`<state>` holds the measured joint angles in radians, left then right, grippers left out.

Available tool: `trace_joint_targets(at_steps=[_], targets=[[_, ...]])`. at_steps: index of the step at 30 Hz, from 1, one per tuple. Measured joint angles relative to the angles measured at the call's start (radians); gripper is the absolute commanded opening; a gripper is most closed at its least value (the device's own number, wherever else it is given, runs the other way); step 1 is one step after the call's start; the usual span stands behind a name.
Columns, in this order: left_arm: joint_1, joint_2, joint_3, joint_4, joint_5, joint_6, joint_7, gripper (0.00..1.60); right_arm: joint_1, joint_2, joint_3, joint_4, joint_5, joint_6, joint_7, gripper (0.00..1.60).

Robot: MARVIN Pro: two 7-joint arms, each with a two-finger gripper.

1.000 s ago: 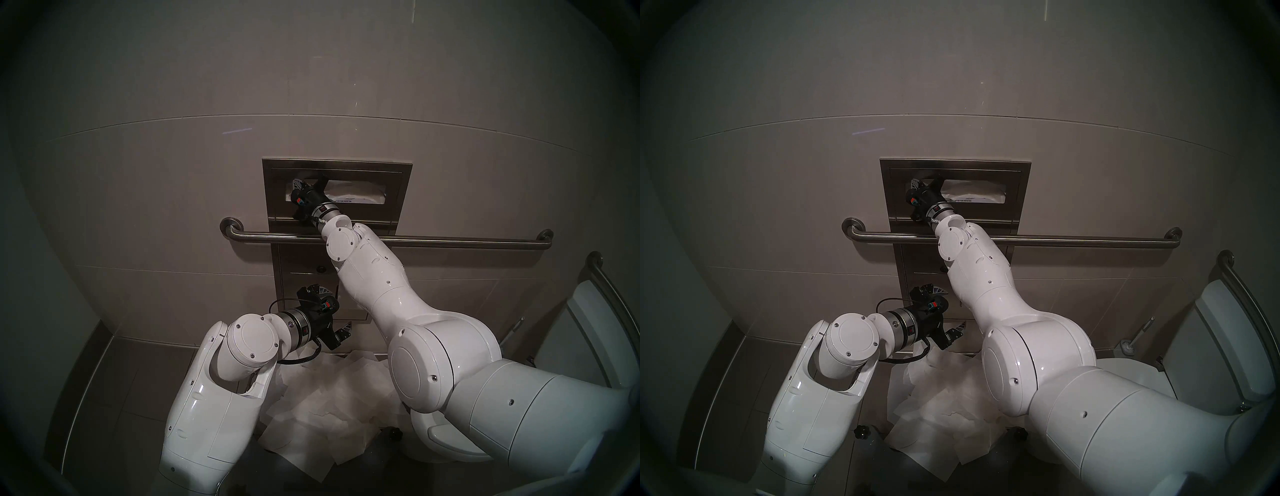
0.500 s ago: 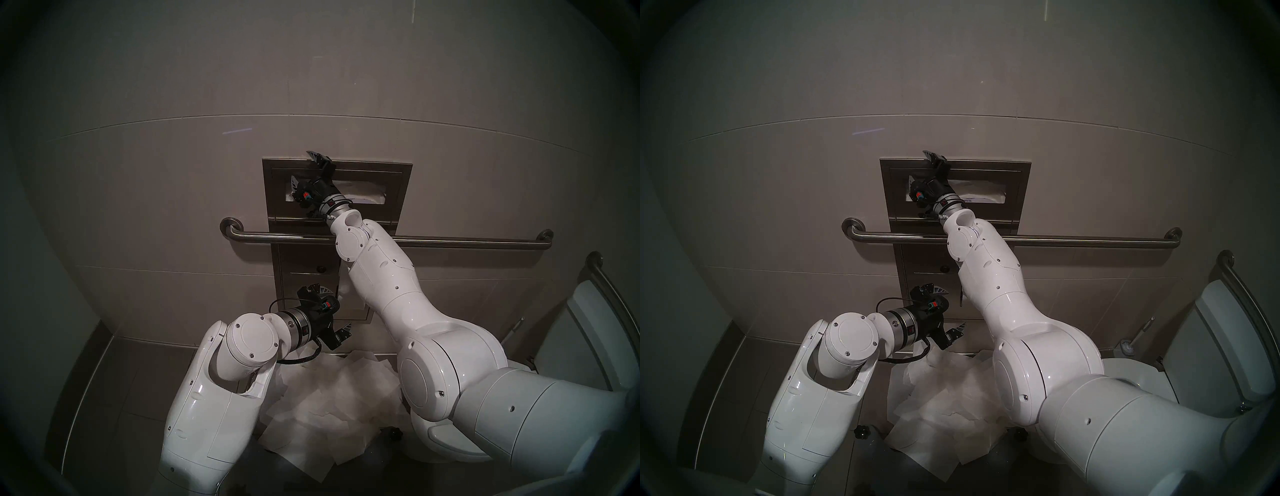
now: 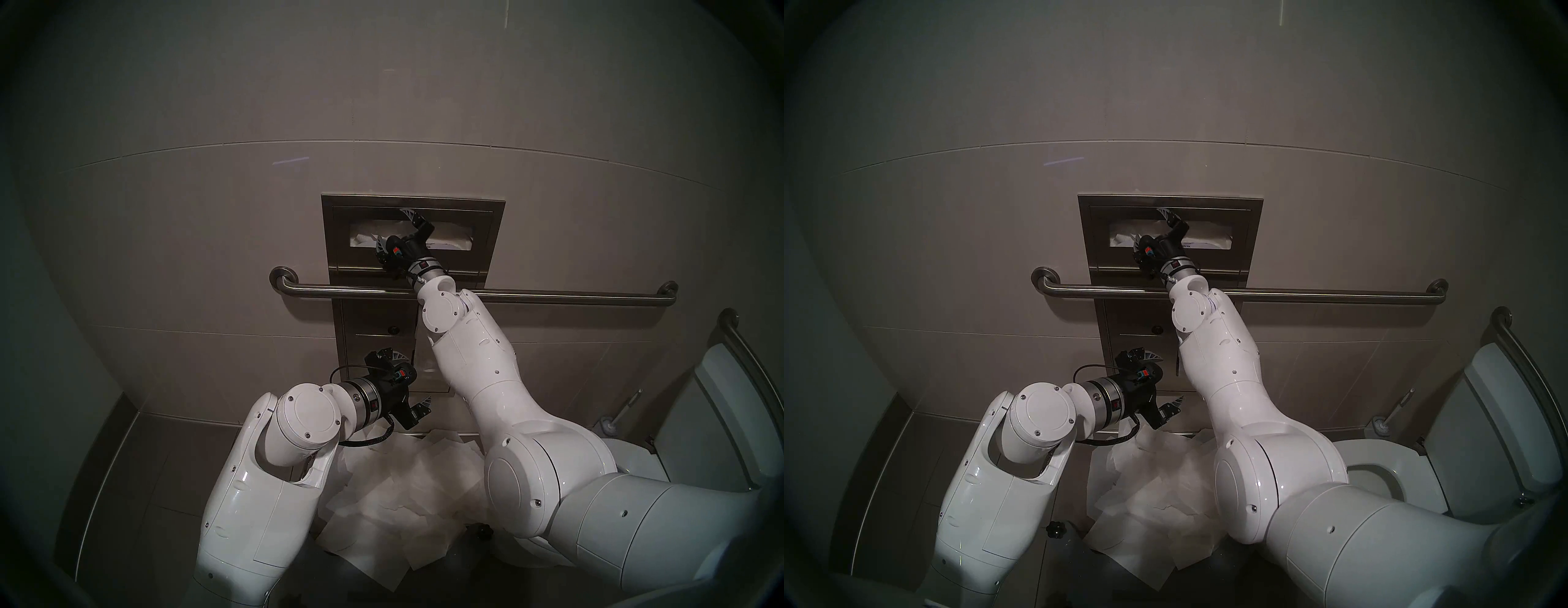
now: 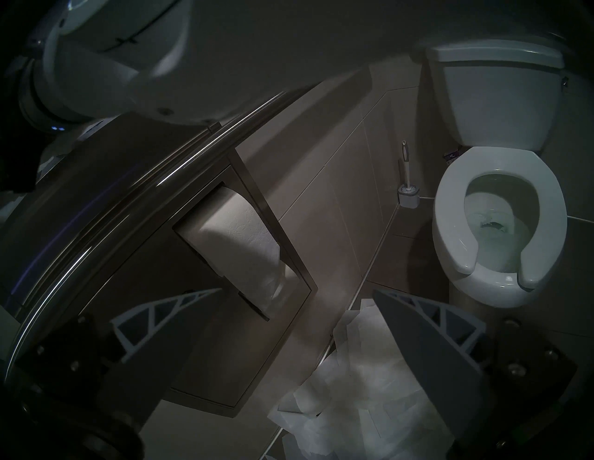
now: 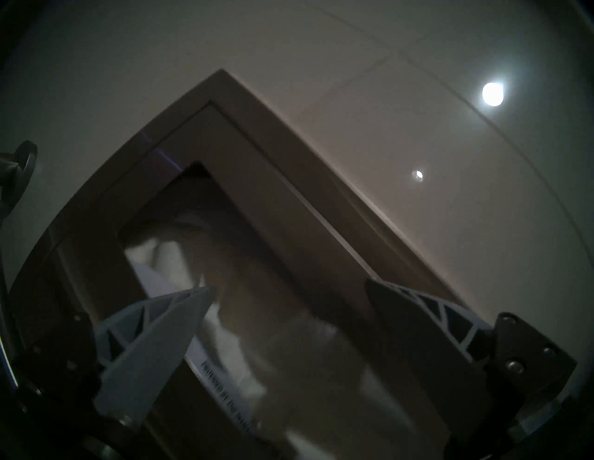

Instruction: Take out a toilet seat cover

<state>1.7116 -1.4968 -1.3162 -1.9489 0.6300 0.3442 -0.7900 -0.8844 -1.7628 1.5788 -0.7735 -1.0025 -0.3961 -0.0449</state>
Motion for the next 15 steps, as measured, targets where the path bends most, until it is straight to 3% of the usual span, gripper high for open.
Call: trace_joint_targets(at_steps=[15], targets=[[0.0,0.0,0.0,0.0,0.0,0.0,-0.001,1.6,0.0,0.018,0.028,0.066,0.014,0.014,-0.003,1.6]])
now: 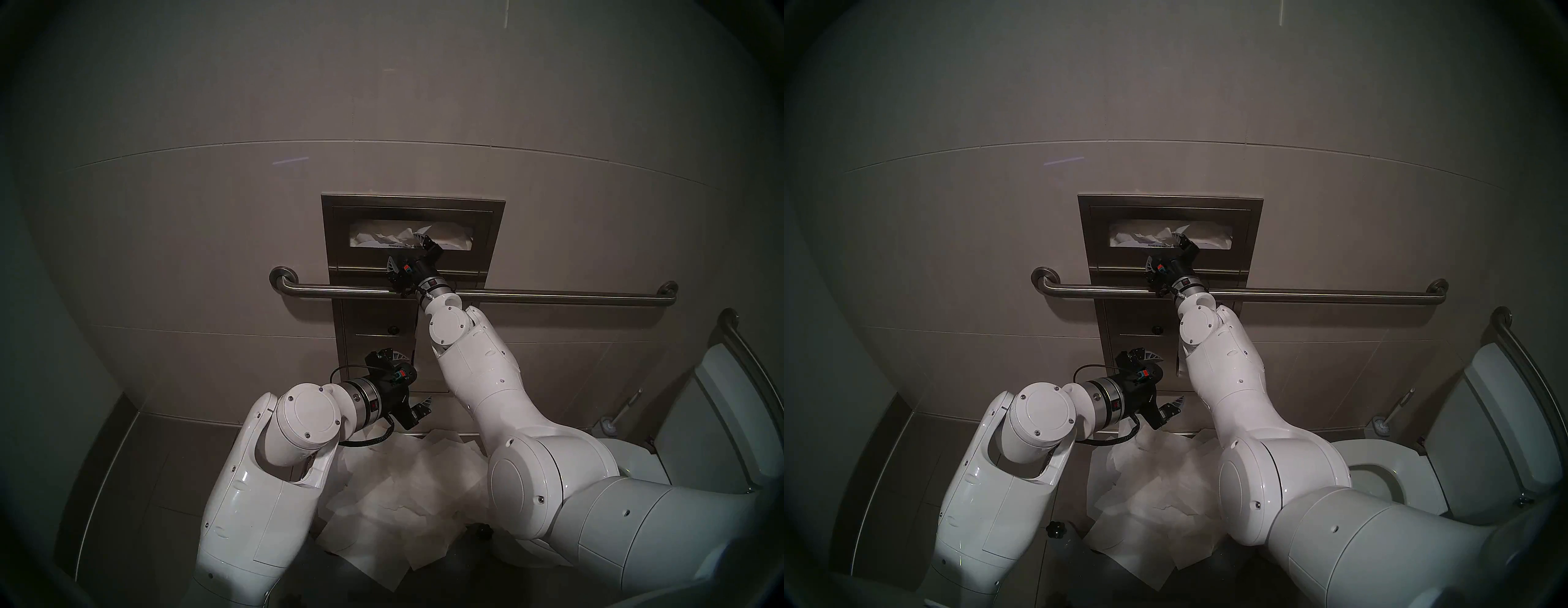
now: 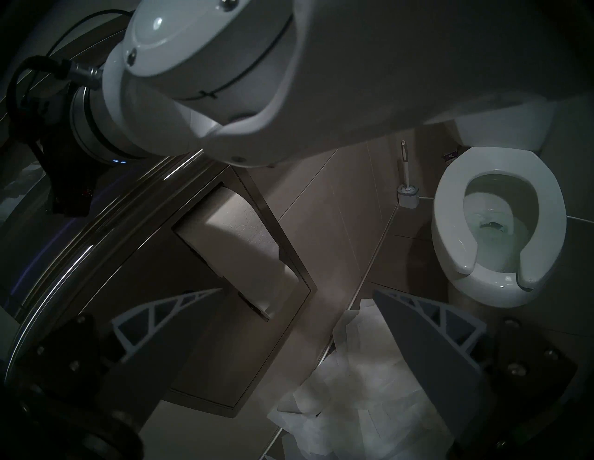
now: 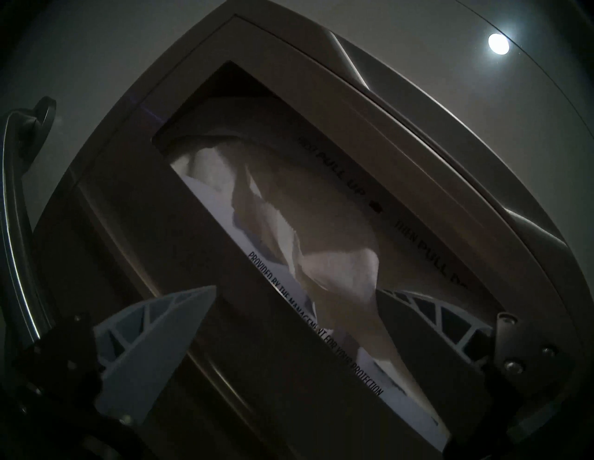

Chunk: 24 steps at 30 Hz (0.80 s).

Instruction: Take out a toilet seat cover

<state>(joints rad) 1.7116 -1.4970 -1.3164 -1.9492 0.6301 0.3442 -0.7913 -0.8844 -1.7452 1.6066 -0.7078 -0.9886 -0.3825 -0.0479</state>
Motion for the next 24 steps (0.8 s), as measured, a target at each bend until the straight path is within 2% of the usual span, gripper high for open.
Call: trace_joint_targets(at_steps=[1,2,3,4,5,6,24], targets=[[0.0,0.0,0.0,0.0,0.0,0.0,0.0,1.6,0.002,0.001,-0.003,0.004,-0.003,-0.001,-0.002,1.59],[0.0,0.0,0.0,0.0,0.0,0.0,0.0,1.6,0.003,0.001,-0.005,0.006,-0.005,-0.002,-0.003,1.1],[0.0,0.0,0.0,0.0,0.0,0.0,0.0,1.6,0.005,0.002,-0.008,0.01,-0.009,-0.004,-0.005,0.95],[0.0,0.0,0.0,0.0,0.0,0.0,0.0,1.6,0.007,0.002,-0.01,0.012,-0.011,-0.005,-0.006,0.63],[0.0,0.0,0.0,0.0,0.0,0.0,0.0,1.6,0.009,0.003,-0.012,0.015,-0.014,-0.006,-0.007,0.41],[0.0,0.0,0.0,0.0,0.0,0.0,0.0,1.6,0.012,0.003,-0.015,0.019,-0.017,-0.008,-0.01,0.0],[0.0,0.0,0.0,0.0,0.0,0.0,0.002,1.6,0.04,0.003,-0.034,0.041,-0.041,-0.044,-0.046,0.0]])
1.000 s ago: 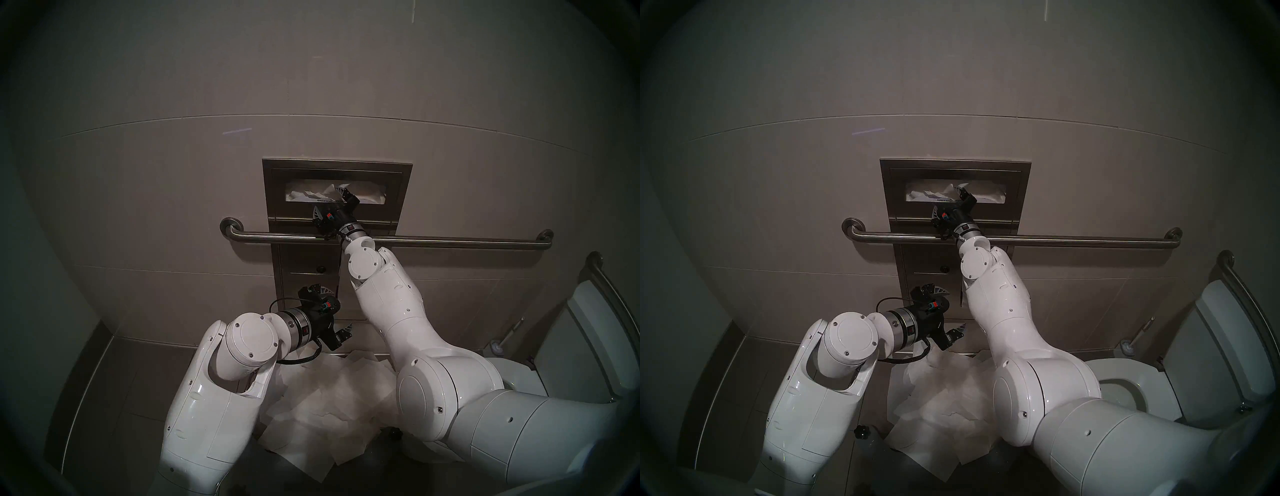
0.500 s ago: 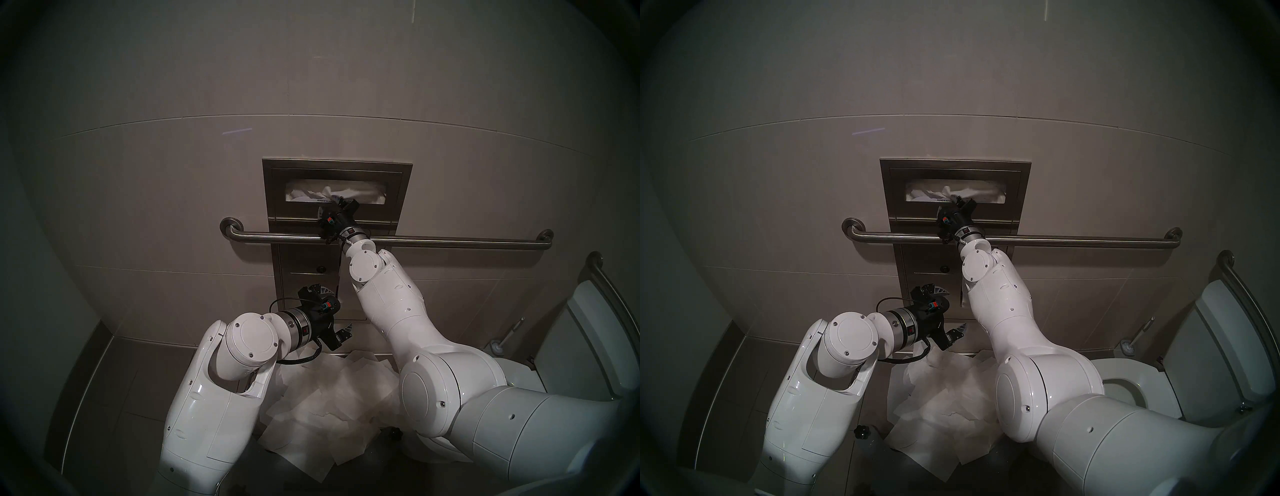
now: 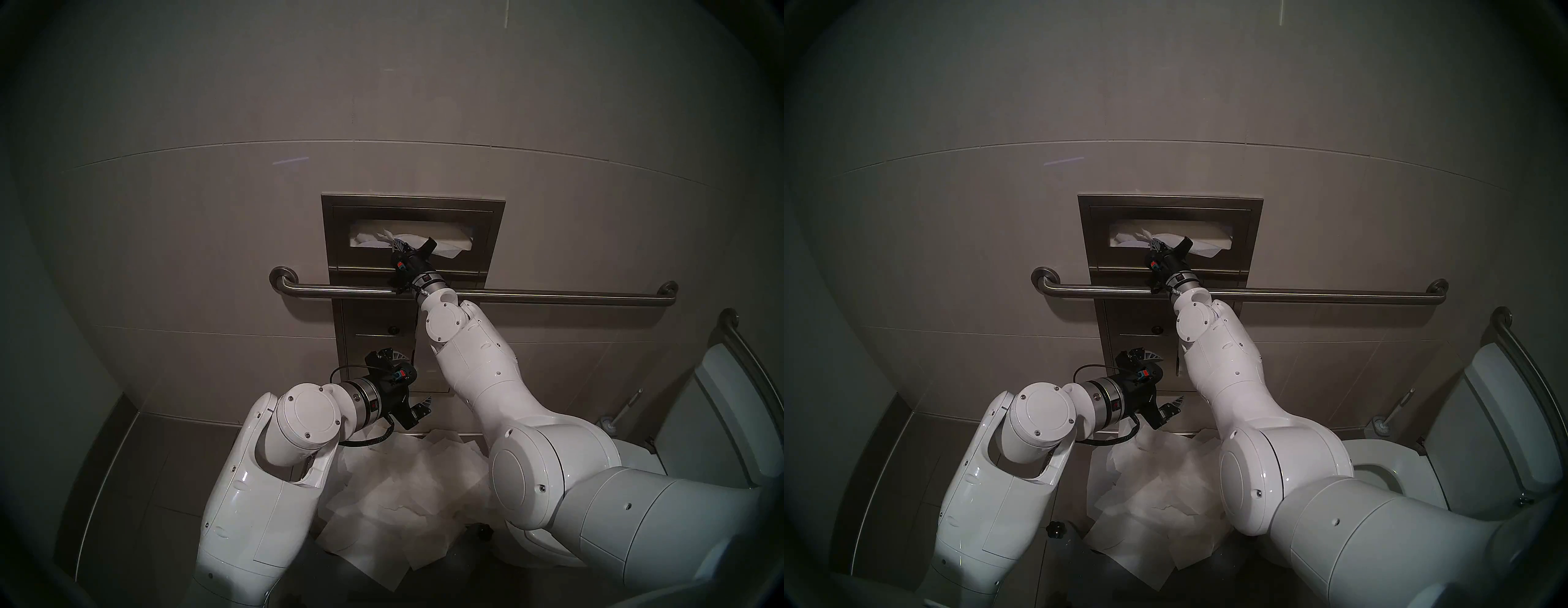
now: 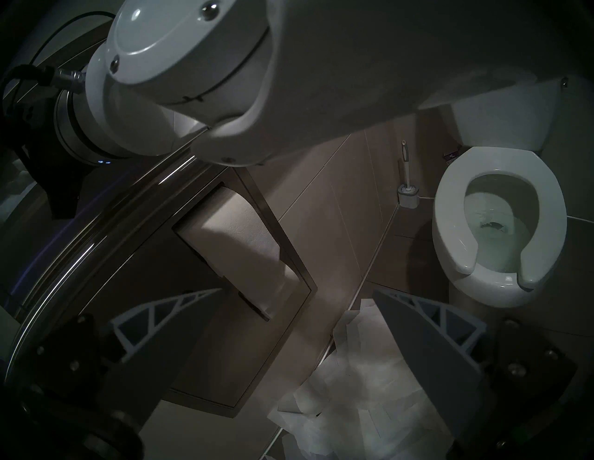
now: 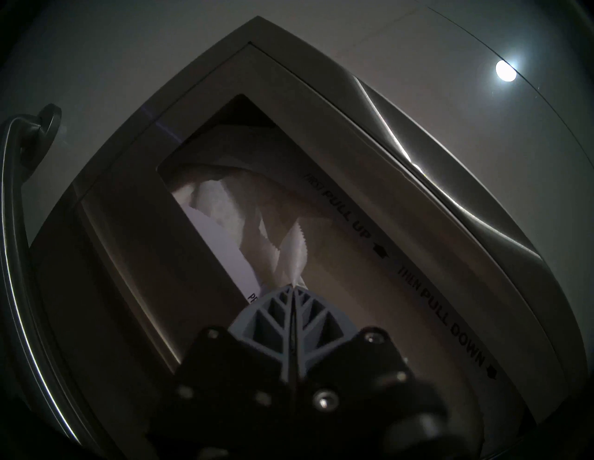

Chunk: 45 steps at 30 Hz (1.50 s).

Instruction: Take out a toilet seat cover

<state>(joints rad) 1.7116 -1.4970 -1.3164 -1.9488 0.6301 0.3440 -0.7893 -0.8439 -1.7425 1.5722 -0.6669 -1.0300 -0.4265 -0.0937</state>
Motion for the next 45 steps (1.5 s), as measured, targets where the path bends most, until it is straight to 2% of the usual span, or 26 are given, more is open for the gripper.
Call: trace_joint_targets(at_steps=[11,31,45], targets=[[0.0,0.0,0.0,0.001,0.0,0.0,0.0,1.6,0.0,-0.012,0.016,-0.055,0.023,-0.034,-0.024,0.0],[0.0,0.0,0.0,0.001,0.0,0.0,0.001,1.6,-0.039,-0.023,0.044,-0.122,0.037,-0.036,0.0,0.0],[0.0,0.0,0.0,0.0,0.0,0.0,0.001,1.6,-0.116,-0.022,0.072,-0.261,0.048,-0.025,0.043,0.0]])
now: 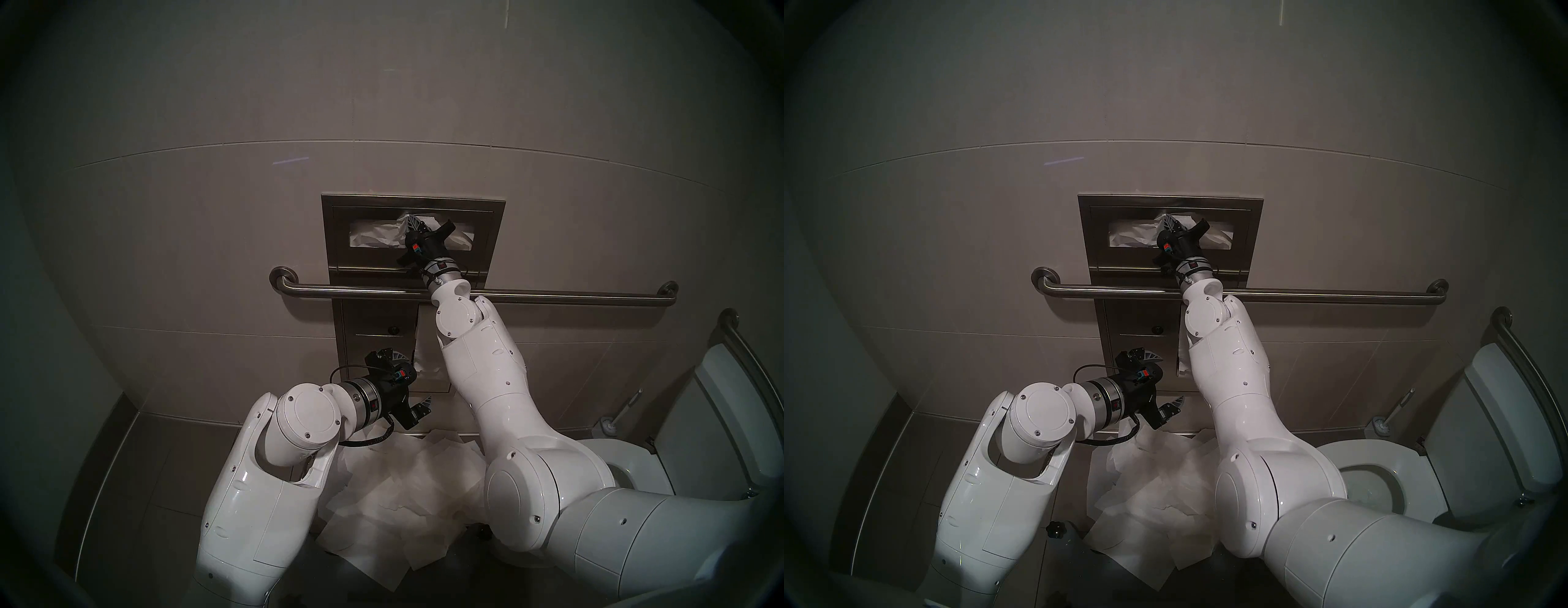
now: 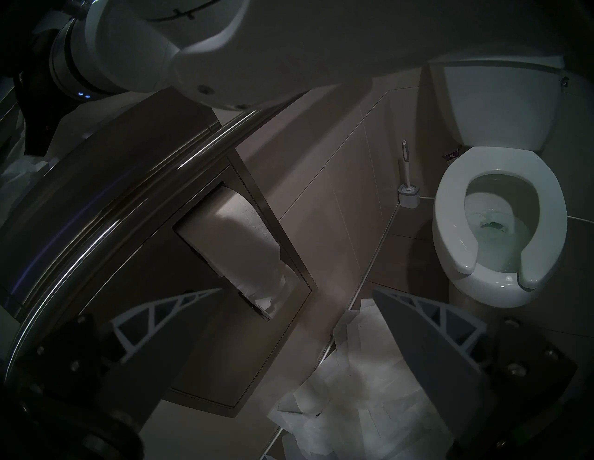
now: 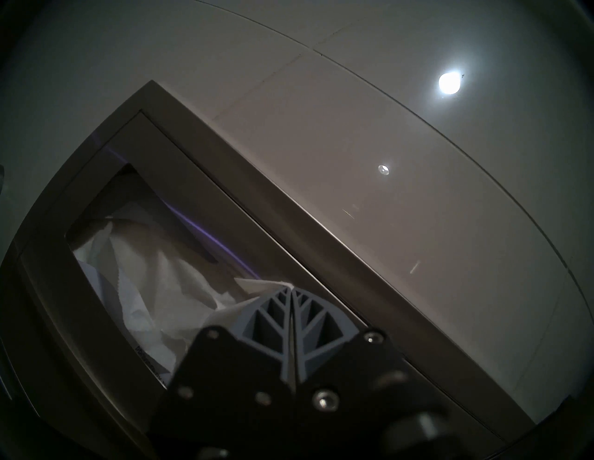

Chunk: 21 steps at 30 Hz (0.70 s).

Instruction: Take out a toilet seat cover

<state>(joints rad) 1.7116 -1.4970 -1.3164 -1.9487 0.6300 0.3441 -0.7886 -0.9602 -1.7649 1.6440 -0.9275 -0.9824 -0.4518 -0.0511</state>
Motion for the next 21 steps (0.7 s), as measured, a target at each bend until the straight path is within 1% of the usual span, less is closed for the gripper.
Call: trace_joint_targets(at_steps=[10,21], targets=[[0.0,0.0,0.0,0.0,0.0,0.0,0.0,1.6,-0.063,-0.003,0.015,-0.098,0.003,0.053,0.077,0.0],[0.0,0.0,0.0,0.0,0.0,0.0,0.0,1.6,-0.125,-0.012,0.014,-0.206,0.0,0.126,0.165,0.0]])
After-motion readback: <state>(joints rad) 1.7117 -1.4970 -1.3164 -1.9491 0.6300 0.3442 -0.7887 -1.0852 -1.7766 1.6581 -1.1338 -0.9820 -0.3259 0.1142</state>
